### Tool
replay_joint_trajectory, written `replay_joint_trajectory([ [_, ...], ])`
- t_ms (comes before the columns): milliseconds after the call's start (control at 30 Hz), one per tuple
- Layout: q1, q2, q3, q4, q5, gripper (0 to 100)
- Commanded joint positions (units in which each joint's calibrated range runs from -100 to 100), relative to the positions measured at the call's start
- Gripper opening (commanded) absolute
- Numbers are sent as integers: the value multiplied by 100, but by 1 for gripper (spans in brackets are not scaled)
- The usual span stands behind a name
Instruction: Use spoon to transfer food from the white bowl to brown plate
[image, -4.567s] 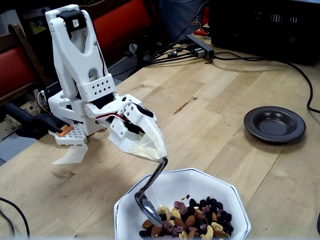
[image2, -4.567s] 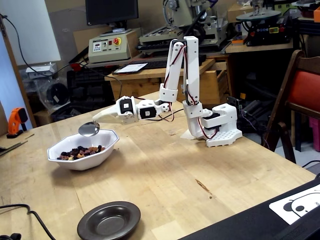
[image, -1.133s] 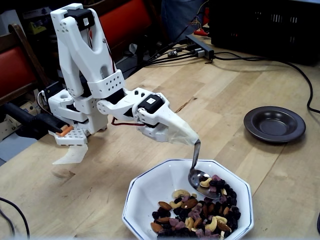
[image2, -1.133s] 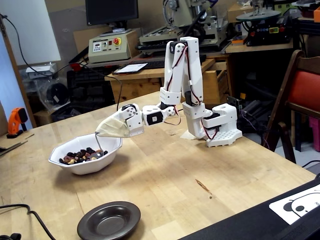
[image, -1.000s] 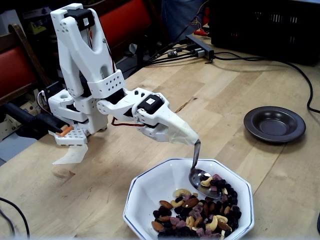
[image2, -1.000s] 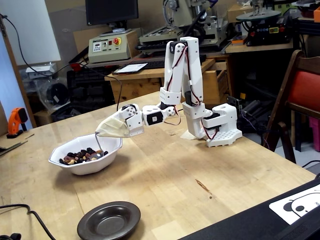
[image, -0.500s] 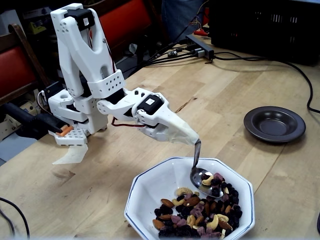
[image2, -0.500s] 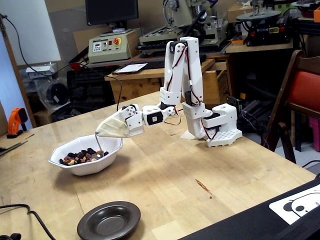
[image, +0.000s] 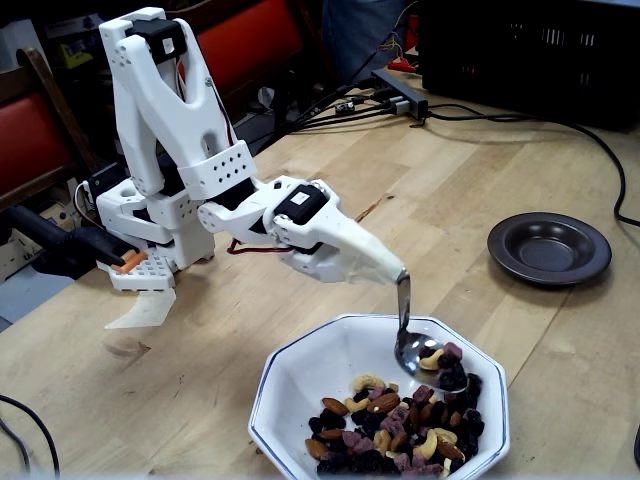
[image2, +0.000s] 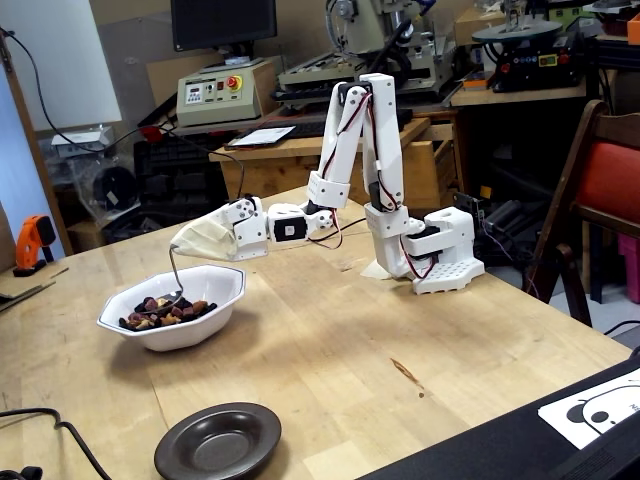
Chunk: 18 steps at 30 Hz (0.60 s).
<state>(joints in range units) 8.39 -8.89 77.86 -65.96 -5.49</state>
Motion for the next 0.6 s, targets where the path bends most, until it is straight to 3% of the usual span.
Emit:
replay_joint_trajectory([
  [0,87,-322,-282,-13,20,3],
  [567,101,-348,-353,74,29,3],
])
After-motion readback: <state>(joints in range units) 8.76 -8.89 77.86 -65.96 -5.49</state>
